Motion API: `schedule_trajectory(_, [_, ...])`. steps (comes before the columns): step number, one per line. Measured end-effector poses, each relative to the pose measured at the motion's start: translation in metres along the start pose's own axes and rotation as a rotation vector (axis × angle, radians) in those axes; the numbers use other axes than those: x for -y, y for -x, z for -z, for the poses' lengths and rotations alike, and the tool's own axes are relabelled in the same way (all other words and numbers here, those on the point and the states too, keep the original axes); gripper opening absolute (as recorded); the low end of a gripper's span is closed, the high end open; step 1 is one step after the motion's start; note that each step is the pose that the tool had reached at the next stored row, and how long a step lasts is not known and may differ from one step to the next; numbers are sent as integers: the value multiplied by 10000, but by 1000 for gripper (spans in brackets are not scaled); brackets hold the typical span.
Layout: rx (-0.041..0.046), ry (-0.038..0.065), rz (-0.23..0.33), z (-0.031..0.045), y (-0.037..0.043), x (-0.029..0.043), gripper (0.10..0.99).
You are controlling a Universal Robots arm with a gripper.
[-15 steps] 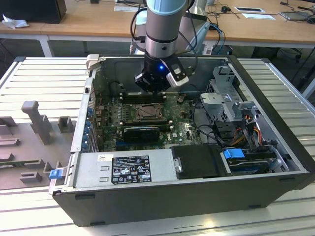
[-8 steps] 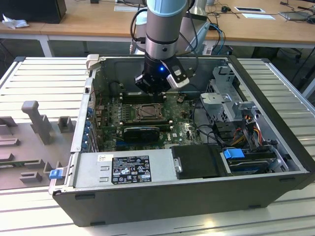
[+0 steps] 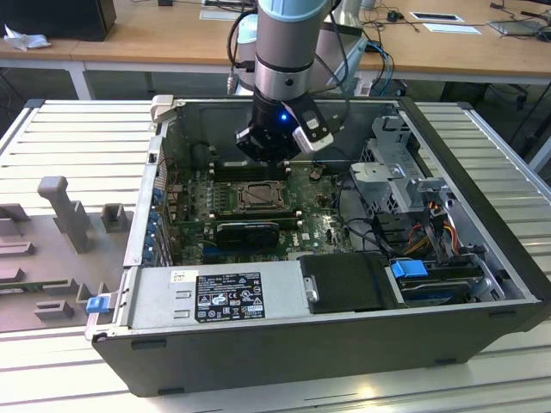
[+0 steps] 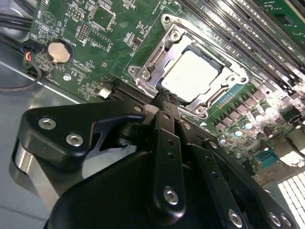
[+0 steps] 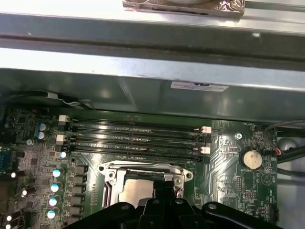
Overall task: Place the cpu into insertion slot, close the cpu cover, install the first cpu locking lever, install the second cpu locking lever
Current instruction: 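Install the second cpu locking lever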
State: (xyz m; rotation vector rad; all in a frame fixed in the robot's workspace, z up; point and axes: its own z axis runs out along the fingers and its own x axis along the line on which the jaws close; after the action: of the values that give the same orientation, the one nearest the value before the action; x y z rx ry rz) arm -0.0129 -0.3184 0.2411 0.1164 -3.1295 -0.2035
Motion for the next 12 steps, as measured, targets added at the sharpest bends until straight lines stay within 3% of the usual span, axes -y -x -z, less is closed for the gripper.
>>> schedule_trajectory(2, [0,1,0,54,-2,-4,106])
schedule_trajectory(5, [0,1,0,67,-9,19,106])
schedule_trajectory(12, [0,0,0,80,-32,148,106])
